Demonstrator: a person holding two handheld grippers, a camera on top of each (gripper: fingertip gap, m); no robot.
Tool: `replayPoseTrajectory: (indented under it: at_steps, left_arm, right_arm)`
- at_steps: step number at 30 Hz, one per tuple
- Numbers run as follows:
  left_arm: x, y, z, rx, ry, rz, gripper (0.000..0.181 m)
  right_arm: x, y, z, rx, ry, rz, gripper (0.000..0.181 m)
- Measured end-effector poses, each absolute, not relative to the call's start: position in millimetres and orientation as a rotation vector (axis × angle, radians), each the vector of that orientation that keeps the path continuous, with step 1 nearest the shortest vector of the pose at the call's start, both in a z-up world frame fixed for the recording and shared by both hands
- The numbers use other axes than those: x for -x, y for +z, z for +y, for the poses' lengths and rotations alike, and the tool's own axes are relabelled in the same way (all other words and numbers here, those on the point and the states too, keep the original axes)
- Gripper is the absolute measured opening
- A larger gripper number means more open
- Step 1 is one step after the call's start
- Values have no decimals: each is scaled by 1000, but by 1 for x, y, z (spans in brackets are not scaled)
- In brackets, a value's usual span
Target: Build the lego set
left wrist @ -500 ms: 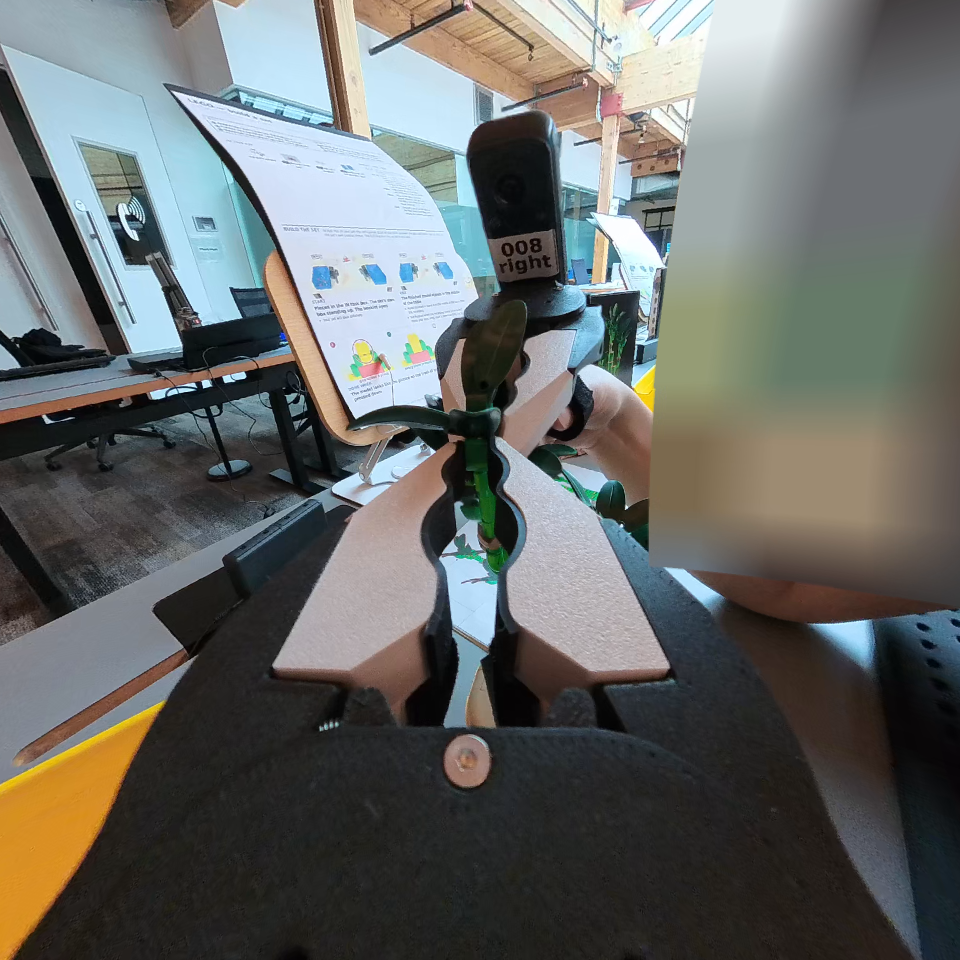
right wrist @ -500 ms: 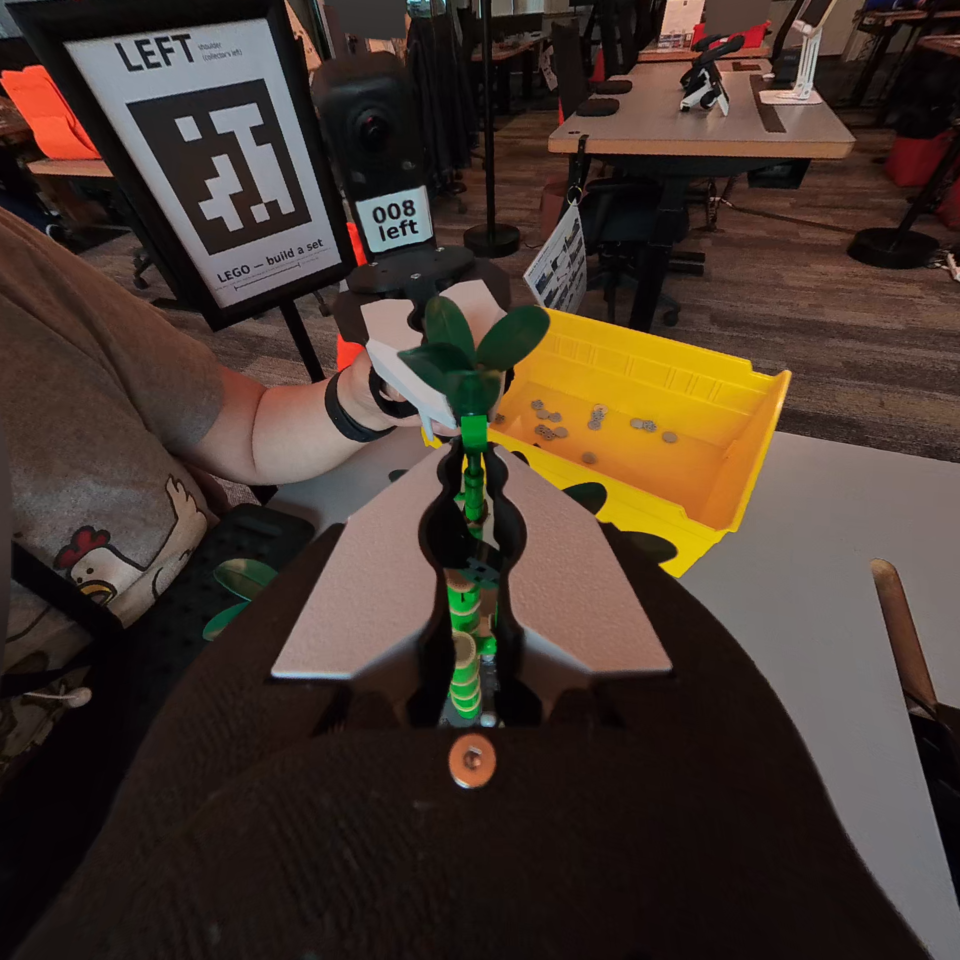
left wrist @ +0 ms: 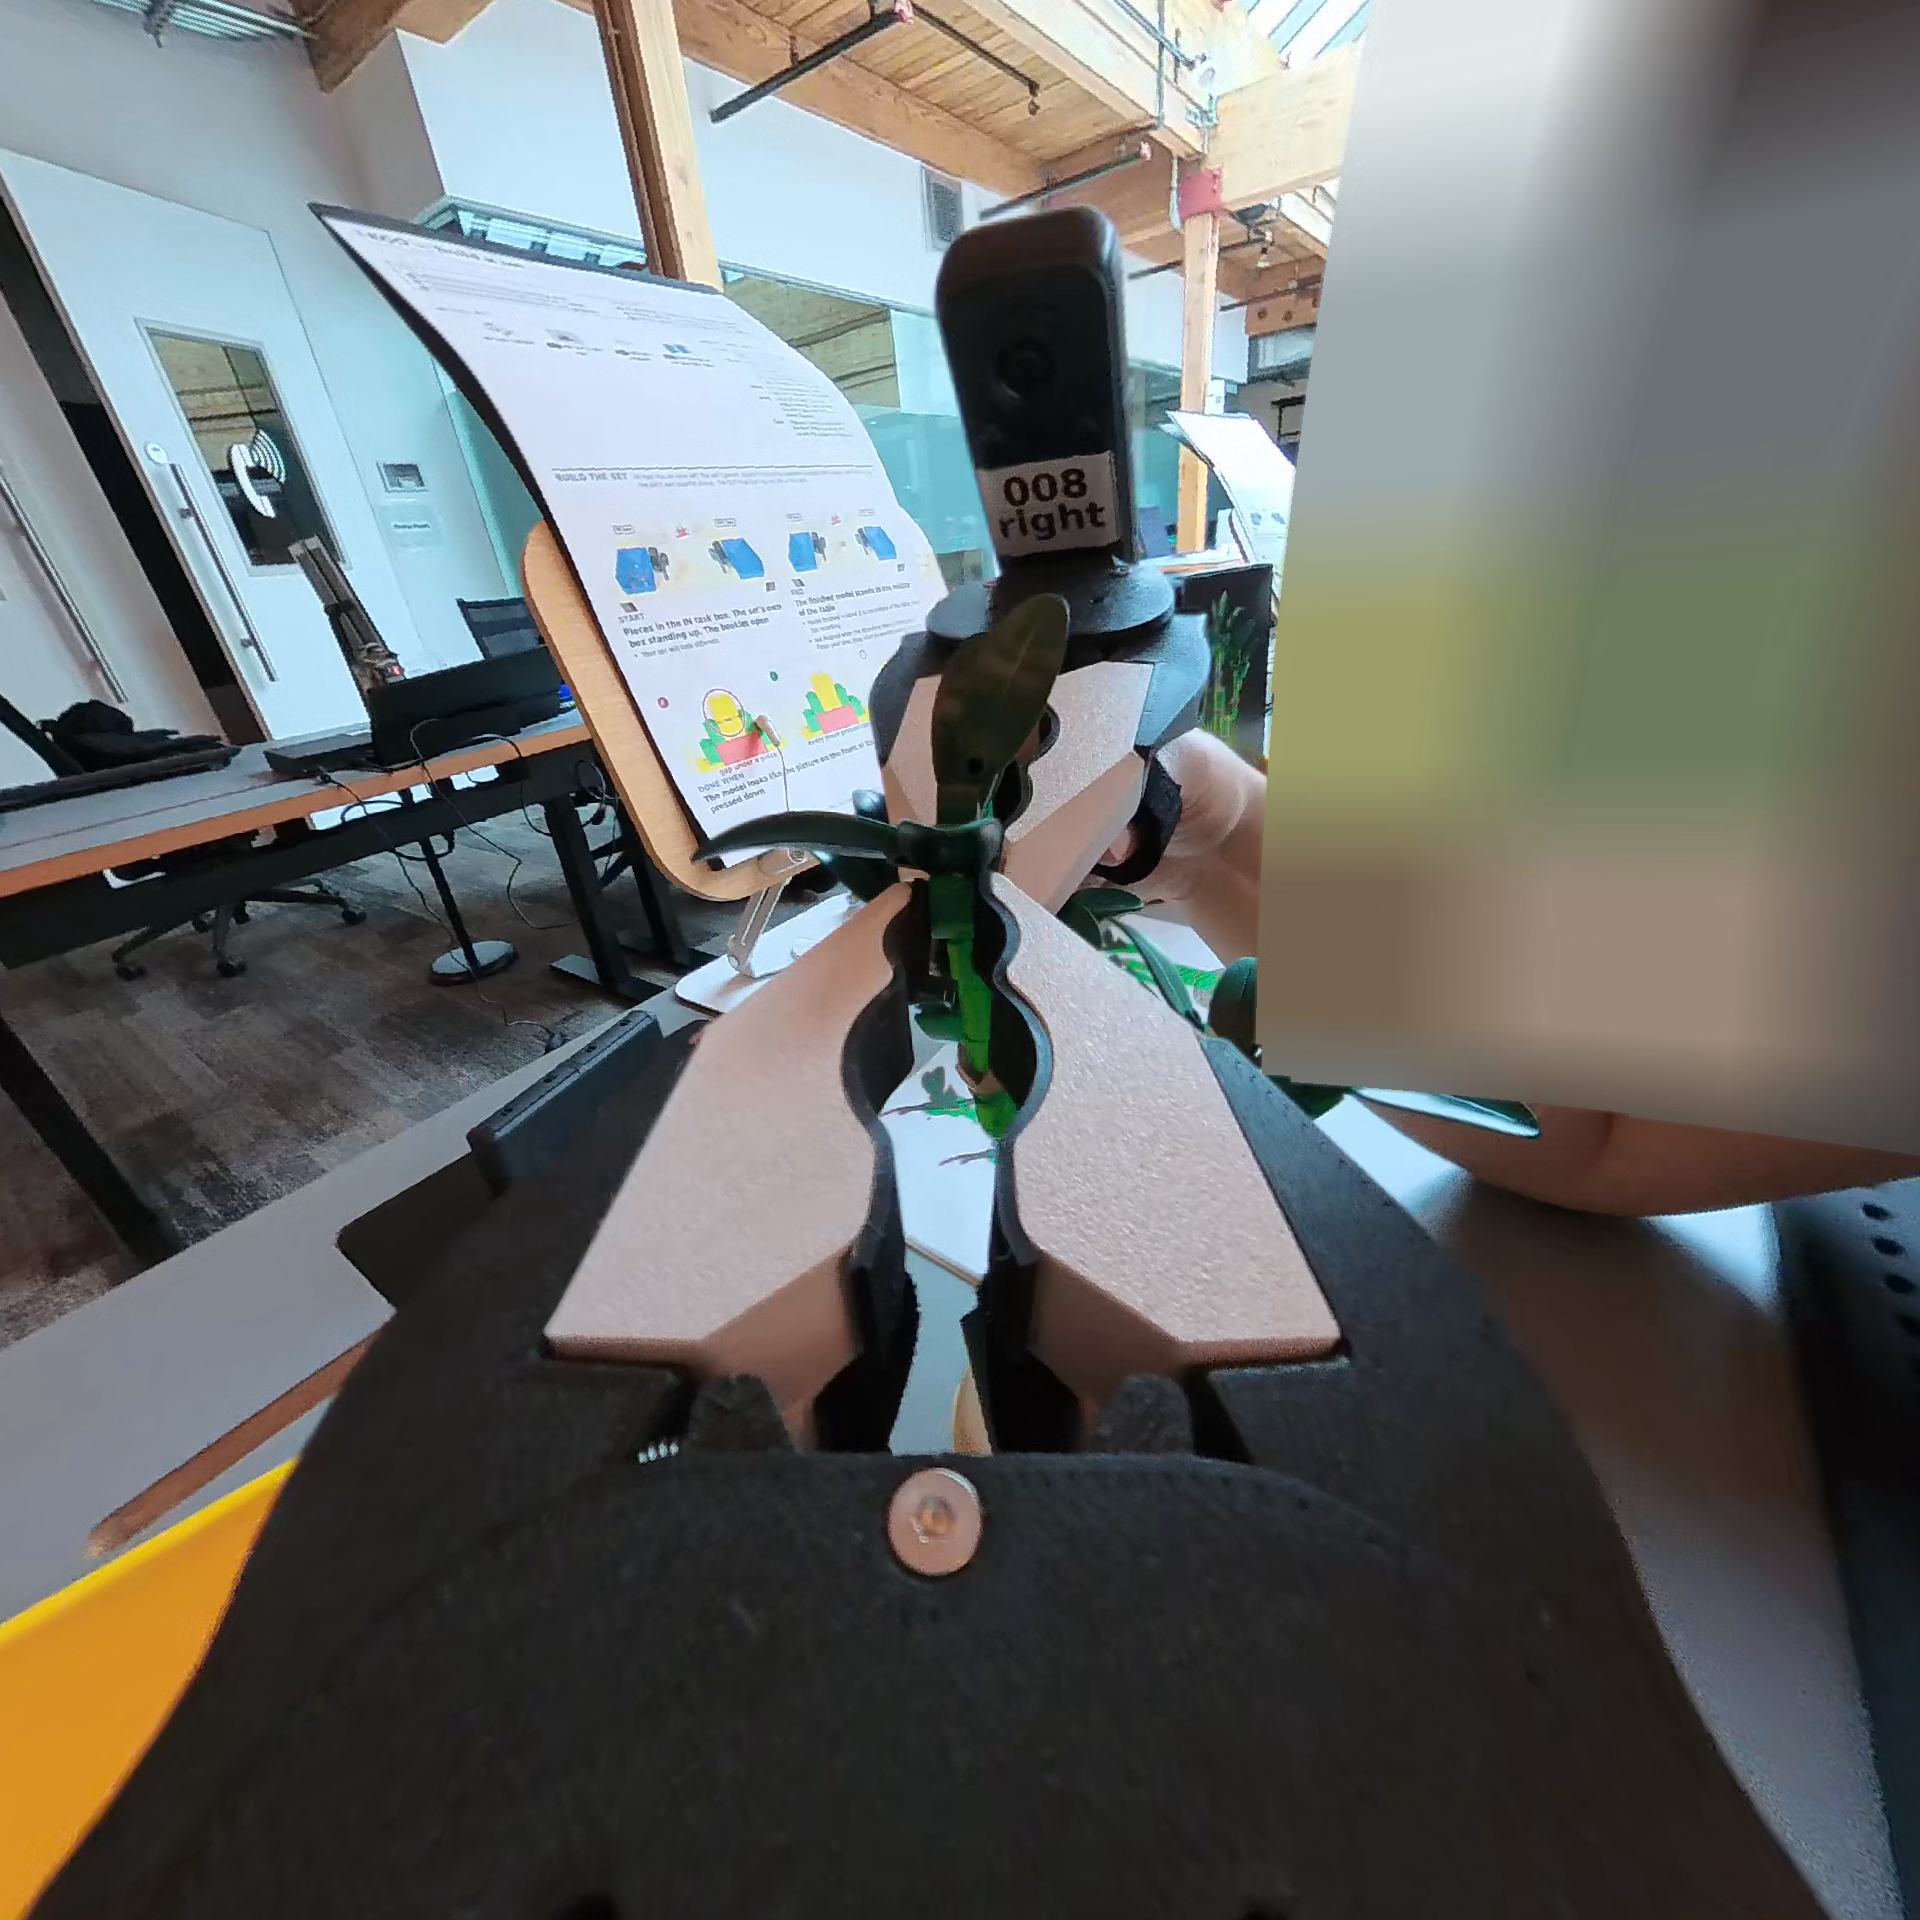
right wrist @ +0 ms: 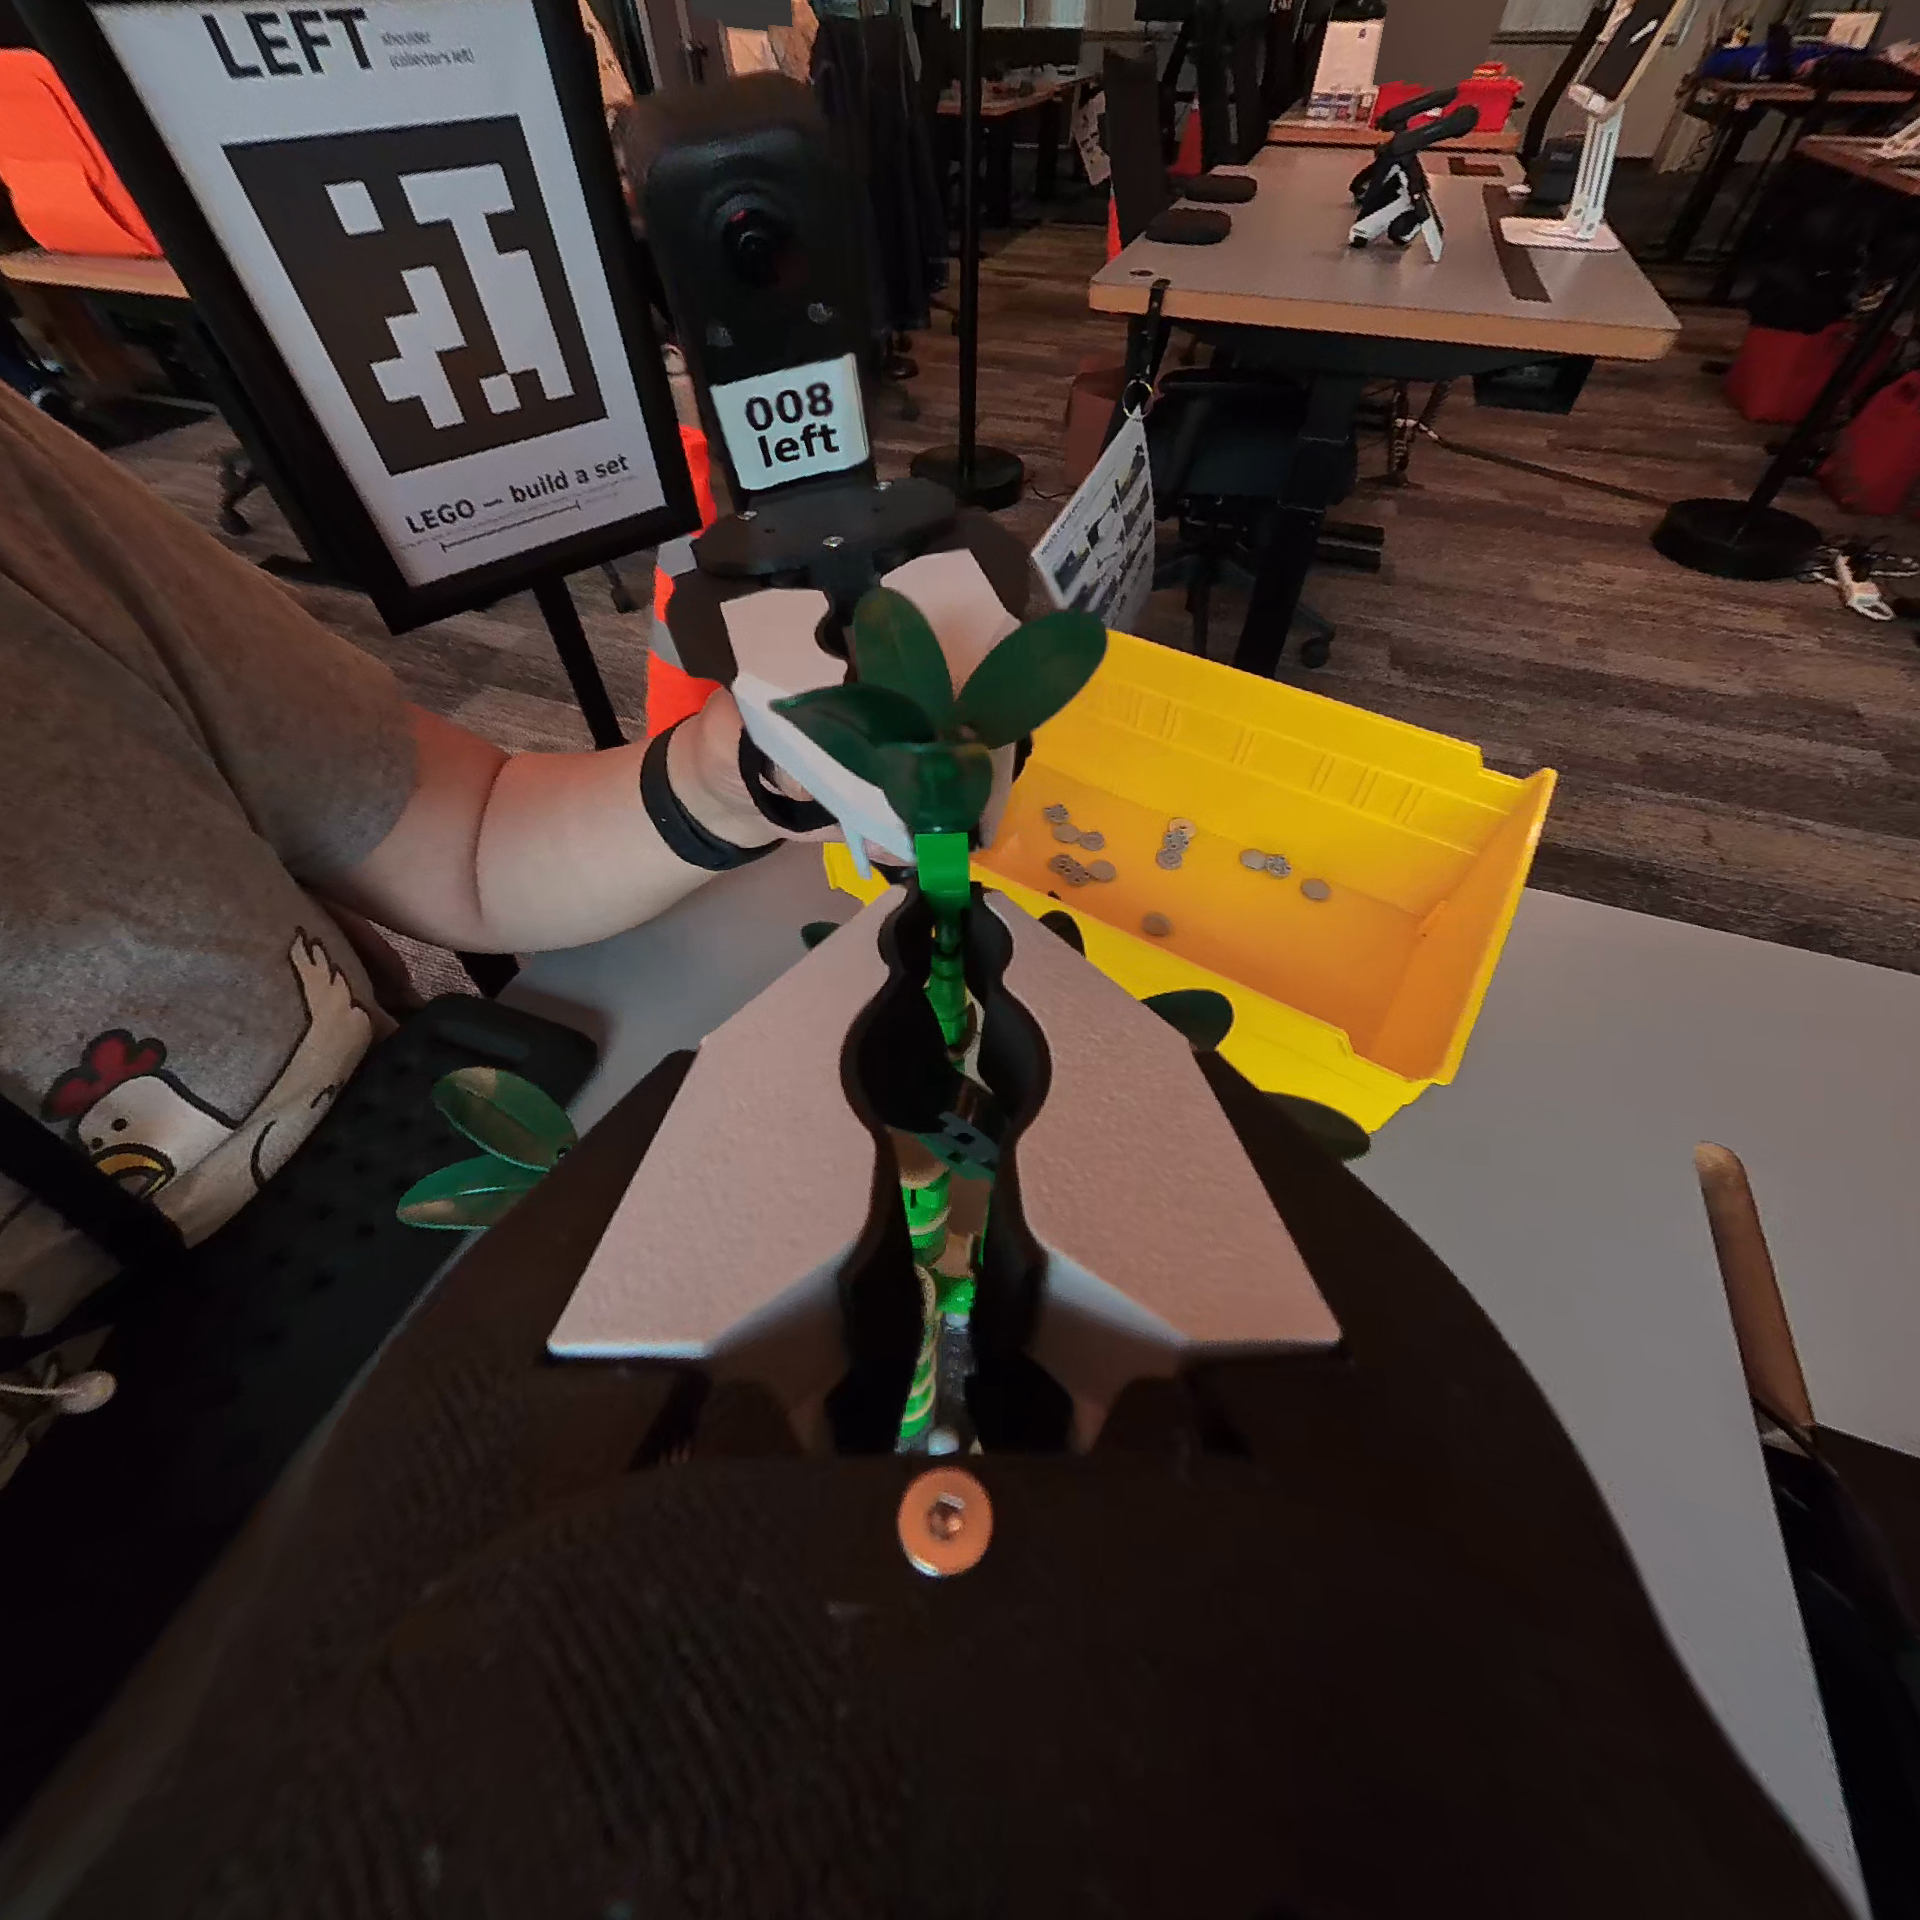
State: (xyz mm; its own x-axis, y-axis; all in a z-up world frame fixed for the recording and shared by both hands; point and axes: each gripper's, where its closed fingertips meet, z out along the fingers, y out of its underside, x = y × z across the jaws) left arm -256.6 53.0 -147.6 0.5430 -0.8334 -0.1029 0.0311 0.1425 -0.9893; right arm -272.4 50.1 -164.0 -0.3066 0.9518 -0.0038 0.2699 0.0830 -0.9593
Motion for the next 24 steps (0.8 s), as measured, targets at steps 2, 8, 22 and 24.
replayPoseTrajectory:
  at_steps: [2,8,22,24]
  left_arm:
    - [256,-148,52,1271,-711,814,6]
    - [256,-147,54,1283,-733,790,6]
    - [257,-149,51,1282,-686,846,6]
    - [257,-150,52,1275,-658,854,6]
  right_arm:
    - [272,-164,49,1227,1282,-1671,4]
    - [273,-163,51,1201,1280,-1662,5]
    - [274,-162,47,1225,1331,-1655,4]
    - [273,-162,48,1233,1353,-1651,3]
